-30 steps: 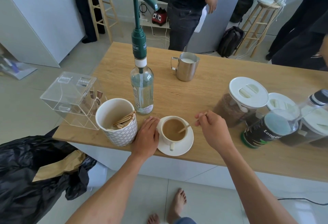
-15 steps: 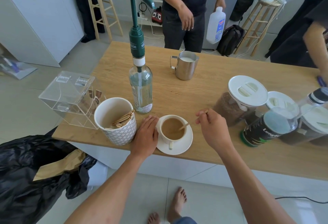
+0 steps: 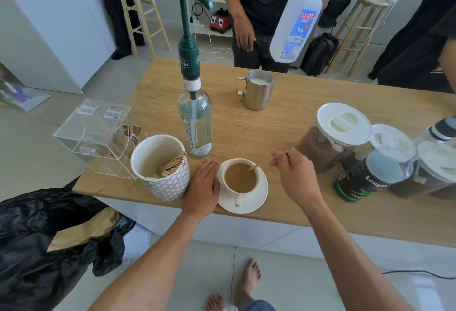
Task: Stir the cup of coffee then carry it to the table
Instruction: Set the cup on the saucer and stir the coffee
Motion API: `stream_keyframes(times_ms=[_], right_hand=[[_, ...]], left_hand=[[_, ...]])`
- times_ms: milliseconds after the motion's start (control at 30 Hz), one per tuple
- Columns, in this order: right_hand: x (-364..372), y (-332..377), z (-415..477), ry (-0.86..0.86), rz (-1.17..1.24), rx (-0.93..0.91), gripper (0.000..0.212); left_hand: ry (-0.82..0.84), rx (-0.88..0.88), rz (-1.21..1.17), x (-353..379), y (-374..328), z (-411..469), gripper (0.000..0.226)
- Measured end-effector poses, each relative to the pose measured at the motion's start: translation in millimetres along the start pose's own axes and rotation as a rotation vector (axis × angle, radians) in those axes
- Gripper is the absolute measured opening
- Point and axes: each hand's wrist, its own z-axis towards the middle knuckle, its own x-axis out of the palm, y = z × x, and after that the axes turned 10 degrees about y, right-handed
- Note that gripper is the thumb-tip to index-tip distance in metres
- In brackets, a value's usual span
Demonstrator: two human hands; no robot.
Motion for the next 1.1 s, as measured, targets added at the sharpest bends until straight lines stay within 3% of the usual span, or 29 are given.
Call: stream_keyframes(times_ms=[533, 667, 1000, 1100], right_hand=[[1.7, 3.4, -0.3, 0.085, -0.057, -0.011, 0.028], [-1.8, 3.8, 0.2, 0.008, -0.038, -0.020, 0.028], [-0.5, 1.7, -0.4, 0.079, -0.030, -0.002, 0.029], [-2.4, 0.3, 0.2, 0.023, -0.033, 0.004, 0.027]], left_hand=[[-0.003, -0.003, -0.006, -0.8, -0.7, 0.0, 0.040], [-0.005, -0.003, -0.007, -0.5, -0.1, -0.5, 0.040], [0.008, 0.003, -0.015, -1.4, -0.9, 0.3, 0.040], [0.006, 0.005, -0.016, -1.6, -1.5, -0.1, 0.040]])
